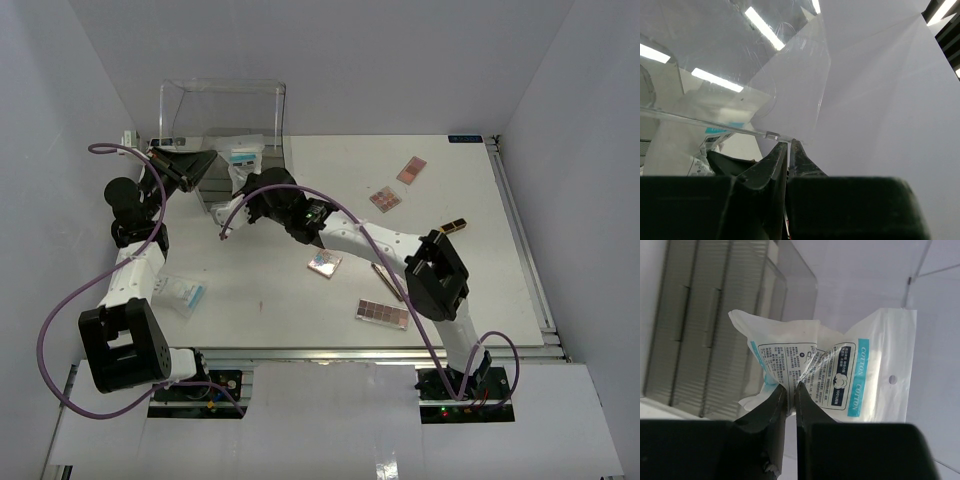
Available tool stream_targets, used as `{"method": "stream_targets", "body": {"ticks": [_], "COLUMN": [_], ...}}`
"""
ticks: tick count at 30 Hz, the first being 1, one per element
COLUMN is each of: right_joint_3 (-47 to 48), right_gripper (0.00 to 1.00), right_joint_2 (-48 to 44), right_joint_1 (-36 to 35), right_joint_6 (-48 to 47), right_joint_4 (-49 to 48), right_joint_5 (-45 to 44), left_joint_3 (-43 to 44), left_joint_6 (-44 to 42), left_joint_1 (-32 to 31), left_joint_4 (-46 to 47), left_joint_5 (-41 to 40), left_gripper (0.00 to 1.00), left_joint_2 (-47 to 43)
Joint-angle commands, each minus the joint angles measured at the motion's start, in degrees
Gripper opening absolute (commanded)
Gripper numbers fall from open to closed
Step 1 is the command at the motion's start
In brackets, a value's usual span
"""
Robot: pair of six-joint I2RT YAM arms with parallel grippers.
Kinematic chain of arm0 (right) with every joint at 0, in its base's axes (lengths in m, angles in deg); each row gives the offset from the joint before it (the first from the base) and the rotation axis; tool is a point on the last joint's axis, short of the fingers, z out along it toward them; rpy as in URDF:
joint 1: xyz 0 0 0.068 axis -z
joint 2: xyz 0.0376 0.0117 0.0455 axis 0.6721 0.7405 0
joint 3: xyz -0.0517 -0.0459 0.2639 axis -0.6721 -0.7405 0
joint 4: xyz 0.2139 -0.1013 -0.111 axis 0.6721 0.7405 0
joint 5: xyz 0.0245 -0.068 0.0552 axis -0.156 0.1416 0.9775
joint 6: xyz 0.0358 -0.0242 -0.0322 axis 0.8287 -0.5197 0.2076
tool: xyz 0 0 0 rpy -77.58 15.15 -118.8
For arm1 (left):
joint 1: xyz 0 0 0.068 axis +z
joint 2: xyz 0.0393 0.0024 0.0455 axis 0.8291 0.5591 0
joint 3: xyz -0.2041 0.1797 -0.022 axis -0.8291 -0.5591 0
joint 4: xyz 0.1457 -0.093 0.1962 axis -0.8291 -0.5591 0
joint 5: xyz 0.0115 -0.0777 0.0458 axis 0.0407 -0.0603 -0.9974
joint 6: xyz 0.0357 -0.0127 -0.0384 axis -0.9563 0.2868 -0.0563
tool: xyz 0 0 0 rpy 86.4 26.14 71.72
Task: Organize the makeup
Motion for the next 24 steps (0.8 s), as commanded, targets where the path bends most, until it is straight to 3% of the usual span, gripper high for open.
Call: {"method": "stream_targets", "body": {"ticks": [1, 5, 9, 11, 13, 16, 20, 24], "right_joint_3": [2.23, 5.50, 14.47, 15.41, 13.70, 12.42, 9.59, 5.57], "right_gripper": [0.08, 0.08, 0.09, 0.24, 0.50, 0.73, 0.92, 0.95], "right_joint_2": [3.07, 7.97, 14.17, 15.36, 15.09, 13.91, 10.74, 5.42], "right_joint_1": [1.84, 3.10, 3.87, 4.20, 4.20, 4.20, 4.17, 3.81], "right_joint_6": [-4.72, -6.49, -6.54, -6.78, -6.78, -5.27, -2.68, 0.58], "right_joint_4": [-15.34, -19.06, -16.75, -16.90, -18.40, -16.67, -14.29, -10.10], "right_joint_5": [-5.80, -9.29, -12.49, -13.15, -12.88, -12.06, -9.28, -5.21], "left_joint_3": [2.43, 2.43, 2.50, 2.61, 2.68, 2.60, 2.62, 2.71], "left_joint_6": [0.09, 0.09, 0.09, 0.01, 0.00, -0.08, -0.08, -0.08], "left_joint_1": [-0.13, -0.16, -0.07, -0.15, -0.08, -0.07, -0.09, -0.16], "left_joint_4": [2.67, 2.58, 2.39, 2.31, 2.24, 2.08, 2.05, 1.86], "left_joint_5": [-1.67, -1.66, -1.66, -1.72, -1.65, -1.64, -1.64, -1.64], "left_gripper": [0.02, 0.02, 0.02, 0.02, 0.02, 0.02, 0.02, 0.02], "left_joint_2": [-0.76, -0.89, -0.99, -1.00, -1.07, -1.17, -0.98, -0.89]}}
